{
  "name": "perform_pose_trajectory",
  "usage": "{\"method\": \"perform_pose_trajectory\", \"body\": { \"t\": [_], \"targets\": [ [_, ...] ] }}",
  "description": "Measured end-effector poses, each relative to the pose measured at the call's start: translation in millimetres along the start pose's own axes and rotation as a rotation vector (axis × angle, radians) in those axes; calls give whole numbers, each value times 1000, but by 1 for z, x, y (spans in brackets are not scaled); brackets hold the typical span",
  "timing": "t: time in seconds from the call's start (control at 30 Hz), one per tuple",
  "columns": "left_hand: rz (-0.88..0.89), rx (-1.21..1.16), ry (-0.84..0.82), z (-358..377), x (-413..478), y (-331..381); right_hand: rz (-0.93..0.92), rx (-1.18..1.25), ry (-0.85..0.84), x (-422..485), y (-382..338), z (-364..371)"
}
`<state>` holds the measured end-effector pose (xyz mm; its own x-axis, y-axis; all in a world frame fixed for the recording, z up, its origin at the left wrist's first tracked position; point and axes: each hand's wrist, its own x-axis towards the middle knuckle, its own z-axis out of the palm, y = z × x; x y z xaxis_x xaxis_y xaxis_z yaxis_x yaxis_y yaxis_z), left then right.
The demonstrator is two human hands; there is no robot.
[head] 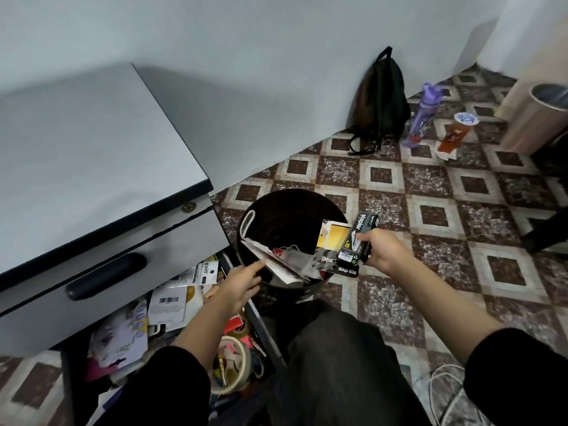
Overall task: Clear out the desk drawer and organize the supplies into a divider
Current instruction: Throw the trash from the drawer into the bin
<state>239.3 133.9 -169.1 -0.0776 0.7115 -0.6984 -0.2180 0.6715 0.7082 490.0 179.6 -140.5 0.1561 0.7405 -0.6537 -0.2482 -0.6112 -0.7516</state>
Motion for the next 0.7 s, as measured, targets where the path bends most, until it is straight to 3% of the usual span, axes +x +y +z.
{"method": "perform_pose_trajectory", "body": {
  "t": [0.33,0.53,0.7],
  "targets": [
    [12,84,-8,-26,8,-12,68,-38,11,16,24,32],
    [27,99,-5,-38,5,-7,34,-8,-74,16,8,64],
    [39,107,0,-48,-2,-4,3,-212,75,15,18,66]
  ]
}}
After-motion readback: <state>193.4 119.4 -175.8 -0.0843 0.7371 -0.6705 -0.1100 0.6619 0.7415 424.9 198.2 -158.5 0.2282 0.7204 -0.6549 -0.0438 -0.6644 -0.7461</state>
